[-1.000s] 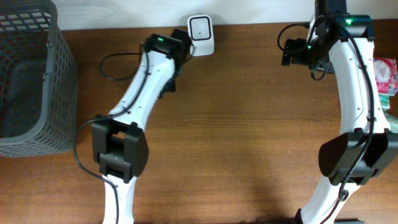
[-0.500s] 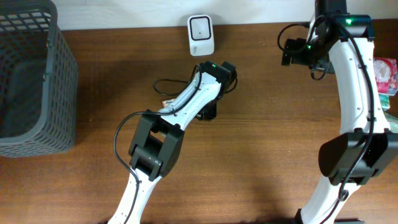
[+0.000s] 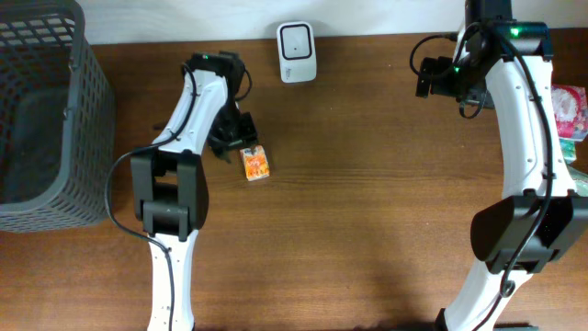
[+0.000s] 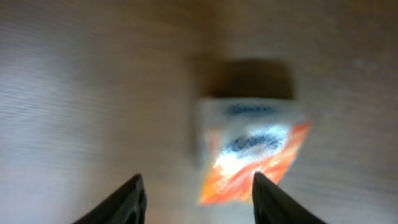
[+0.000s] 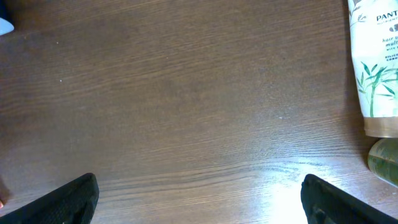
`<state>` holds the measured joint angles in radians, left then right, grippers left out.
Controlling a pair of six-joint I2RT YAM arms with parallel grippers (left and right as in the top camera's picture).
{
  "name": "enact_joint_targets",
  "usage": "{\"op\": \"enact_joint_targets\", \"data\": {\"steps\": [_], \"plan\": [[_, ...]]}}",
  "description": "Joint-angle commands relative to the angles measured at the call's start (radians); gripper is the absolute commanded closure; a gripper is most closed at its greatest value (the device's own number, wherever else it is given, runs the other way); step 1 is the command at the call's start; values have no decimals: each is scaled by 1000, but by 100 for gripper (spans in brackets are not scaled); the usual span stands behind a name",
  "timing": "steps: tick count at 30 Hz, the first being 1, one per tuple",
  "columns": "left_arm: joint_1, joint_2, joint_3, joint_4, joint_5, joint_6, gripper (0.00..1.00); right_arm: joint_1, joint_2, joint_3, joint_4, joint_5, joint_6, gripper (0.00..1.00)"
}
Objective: Scan the item barcode
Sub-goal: 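Move the orange box rightward toward mid-table and release it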
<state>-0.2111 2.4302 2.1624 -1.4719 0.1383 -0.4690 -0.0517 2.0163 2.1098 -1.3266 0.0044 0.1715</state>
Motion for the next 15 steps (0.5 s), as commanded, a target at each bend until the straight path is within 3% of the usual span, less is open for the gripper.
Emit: {"op": "enact_joint_targets", "data": {"steps": [1,3,4,5,9,12,15], "plan": [[-6,10,-144,117,237,104,46,-1,6,-2,0,15,-7,1],[-6,10,-191,153,236,104,52,-1,6,-2,0,15,-7,1],[-6,10,-208,163,231,104,69,-1,6,-2,0,15,-7,1],[-6,10,-217,165,202,104,98,-1,6,-2,0,15,-7,1],[-3,9,-122,65,71,104,100,-1,6,-2,-1,15,-7,2],[-29,8,173,-84,-305,84,100,-1,6,-2,0,15,-7,1],[-111,12,221,-90,-581,-26,100,-1,6,-2,-1,15,-7,1]]}}
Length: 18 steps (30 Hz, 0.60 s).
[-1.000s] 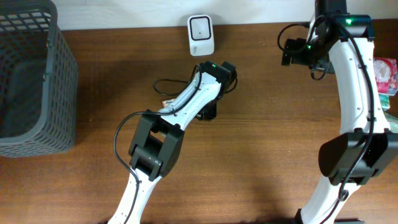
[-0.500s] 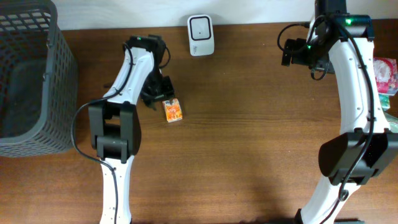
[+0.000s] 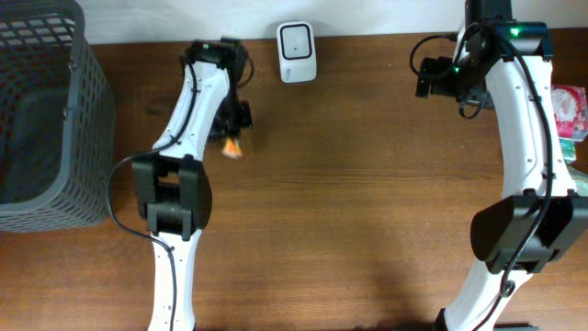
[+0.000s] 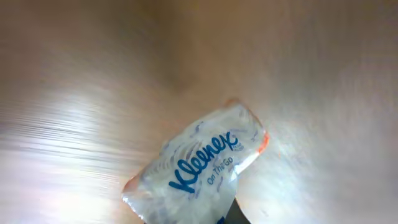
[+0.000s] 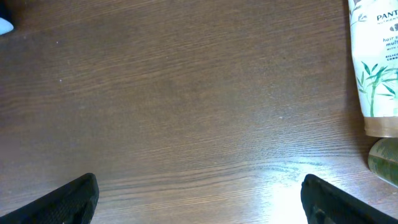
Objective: Scan the item barcode
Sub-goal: 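Move the orange box rightward toward mid-table and release it, then pull the left arm back toward the basket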
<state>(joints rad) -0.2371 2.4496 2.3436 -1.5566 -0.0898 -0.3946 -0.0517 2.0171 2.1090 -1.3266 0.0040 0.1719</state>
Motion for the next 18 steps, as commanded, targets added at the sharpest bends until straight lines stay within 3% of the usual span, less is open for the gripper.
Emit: {"op": "enact_joint_targets", "data": {"steps": [1,4,5,7,9,11,12,15,18], "plan": [[-123,3,21,2,-393,-147,100,-1,6,-1,0,16,-7,1],[-253,100,-12,9,-571,-209,100,-1,6,-1,0,16,-7,1],[-290,135,-12,10,-576,-209,100,-1,6,-1,-1,16,-7,1],[-369,196,-12,9,-552,-208,91,-1,6,-1,0,16,-7,1],[-428,211,-12,12,-490,-208,84,-1,6,-1,0,16,-7,1],[-471,211,-12,18,-446,-208,63,-1,6,-1,0,16,-7,1],[-484,211,-12,18,-424,-207,60,-1,6,-1,0,16,-7,1],[-497,208,37,-16,-216,-150,63,-1,6,-1,0,16,-7,2],[-443,204,223,-125,-70,-149,61,-1,6,-1,-1,16,-7,1]]}}
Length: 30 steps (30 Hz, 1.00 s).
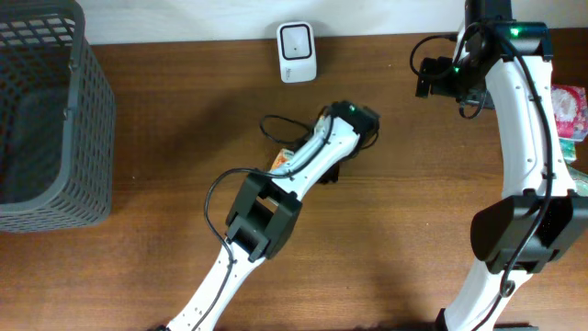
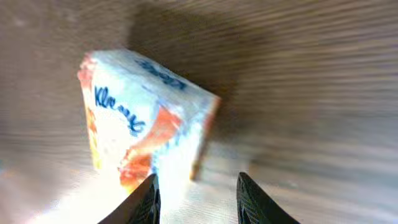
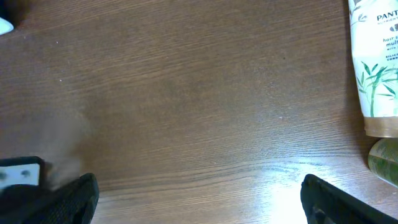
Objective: Scan the item barcode
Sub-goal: 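Pull the left arm back toward the basket, then reach the right gripper to the orange box and grasp it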
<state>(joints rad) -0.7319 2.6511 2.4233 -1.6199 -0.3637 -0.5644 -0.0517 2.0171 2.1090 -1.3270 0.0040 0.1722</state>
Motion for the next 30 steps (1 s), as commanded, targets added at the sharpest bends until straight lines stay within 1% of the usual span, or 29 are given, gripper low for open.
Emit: {"op": "enact_joint_targets", "data": {"steps": [1,2,3,4,6,7,8,11,13,14,16,17,19,20,21,22,23,24,26,27,29,30], "plan": [[80,-4,234,-69,297,113,58,-1,6,-1,0,16,-8,1],[117,-16,315,-69,385,167,54,-1,6,-1,0,16,-8,1],[149,-30,364,-69,419,177,50,-1,6,-1,0,16,-8,1],[204,-54,415,-69,408,177,45,-1,6,-1,0,16,-8,1],[293,-78,454,-68,312,176,32,-1,6,-1,0,16,-8,1],[339,-80,459,-66,267,177,18,-1,6,-1,0,16,-8,1],[382,-78,457,-66,233,176,0,-1,6,-1,0,16,-8,1],[492,-74,421,-68,225,177,1,-1,6,-1,48,-21,0,1],[534,-74,398,-68,225,177,1,-1,6,-1,75,-95,0,1],[549,-74,388,-68,225,177,1,-1,5,-1,75,-167,0,1],[569,-74,378,-65,224,177,1,5,8,-6,77,-427,0,1],[576,-74,377,-64,224,177,1,21,10,-23,64,-520,0,1],[586,-74,377,-64,224,177,1,89,19,-104,79,-542,0,1],[586,-74,377,-64,225,177,1,131,29,-164,102,-547,9,5],[586,-74,377,-56,227,177,1,167,37,-215,129,-547,59,14],[586,-74,377,-53,227,177,1,211,47,-293,190,-547,150,28],[586,-74,377,-53,227,177,1,253,50,-380,280,-550,256,32],[586,-74,377,-53,227,177,1,284,50,-444,365,-584,317,32],[586,-74,377,-53,227,177,1,323,50,-523,493,-660,359,33],[586,-74,377,-53,227,177,1,355,50,-578,584,-662,422,38],[586,-74,377,-53,227,177,1,394,50,-653,689,-663,509,39],[586,-74,377,-53,227,177,1,412,50,-687,743,-663,527,40]]}}
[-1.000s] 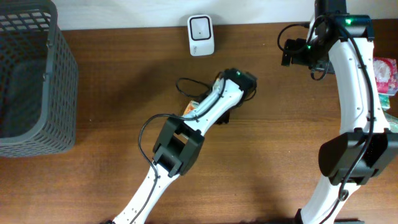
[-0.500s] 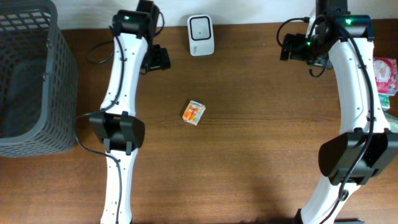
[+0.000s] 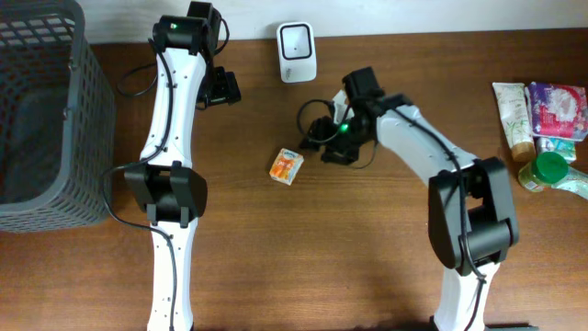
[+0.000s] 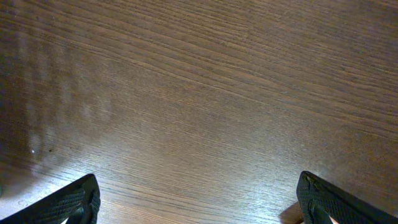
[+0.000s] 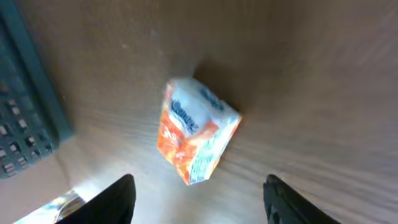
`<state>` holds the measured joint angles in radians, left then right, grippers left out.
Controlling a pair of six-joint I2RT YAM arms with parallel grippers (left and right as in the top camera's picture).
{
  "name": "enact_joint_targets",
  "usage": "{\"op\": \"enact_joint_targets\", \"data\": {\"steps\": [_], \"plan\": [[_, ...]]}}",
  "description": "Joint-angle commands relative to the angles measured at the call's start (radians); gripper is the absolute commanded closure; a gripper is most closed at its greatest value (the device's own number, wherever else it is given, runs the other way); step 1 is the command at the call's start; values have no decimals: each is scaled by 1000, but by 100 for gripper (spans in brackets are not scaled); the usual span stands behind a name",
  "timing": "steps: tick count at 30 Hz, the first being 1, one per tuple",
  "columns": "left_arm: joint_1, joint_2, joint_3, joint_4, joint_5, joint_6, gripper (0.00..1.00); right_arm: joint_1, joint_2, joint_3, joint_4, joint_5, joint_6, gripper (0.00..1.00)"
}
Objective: Scan the item barcode
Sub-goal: 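Reach the right gripper to the orange box and grasp it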
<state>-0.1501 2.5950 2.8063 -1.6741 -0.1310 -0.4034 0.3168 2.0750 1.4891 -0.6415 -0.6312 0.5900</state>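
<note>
An orange and white Kleenex tissue pack [image 3: 286, 166] lies on the wooden table, a little left of centre. My right gripper [image 3: 322, 140] hangs just right of it and behind it. In the right wrist view the pack [image 5: 196, 130] lies ahead of my right gripper [image 5: 202, 202], which is open, with a wide gap between the fingers and nothing in it. The white barcode scanner [image 3: 297, 39] stands at the back edge. My left gripper [image 3: 223, 87] is at the back left, left of the scanner. The left wrist view shows it [image 4: 199, 202] open over bare wood.
A tall grey mesh basket [image 3: 41, 119] fills the far left, and its wall [image 5: 25, 93] shows in the right wrist view. Toiletries lie at the right edge: a tube [image 3: 510, 115], a pink packet [image 3: 551, 99] and a green-capped bottle [image 3: 542, 170].
My left arm was stretched to the table's centre, open beside the pack; it is now at the back left. My right arm has come from the back right to the pack. The pack has barely shifted.
My left gripper was open at the pack left of centre. Then the pack sat closer to the back left, right at its jaws. Then the pack lay near the centre with the left gripper open beside it. Now the right gripper is open over it.
</note>
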Motion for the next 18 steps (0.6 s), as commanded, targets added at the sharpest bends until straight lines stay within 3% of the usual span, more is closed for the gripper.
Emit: {"op": "enact_joint_targets", "data": {"steps": [1,6,18], "plan": [[5,-18,-6,1,-6,16,1,63,-8,-108,128,-19,113,40],[5,-18,-6,1,-6,16,1,82,-5,-201,291,48,203,50],[5,-18,-6,1,-5,16,1,98,42,-204,348,108,205,54]]}}
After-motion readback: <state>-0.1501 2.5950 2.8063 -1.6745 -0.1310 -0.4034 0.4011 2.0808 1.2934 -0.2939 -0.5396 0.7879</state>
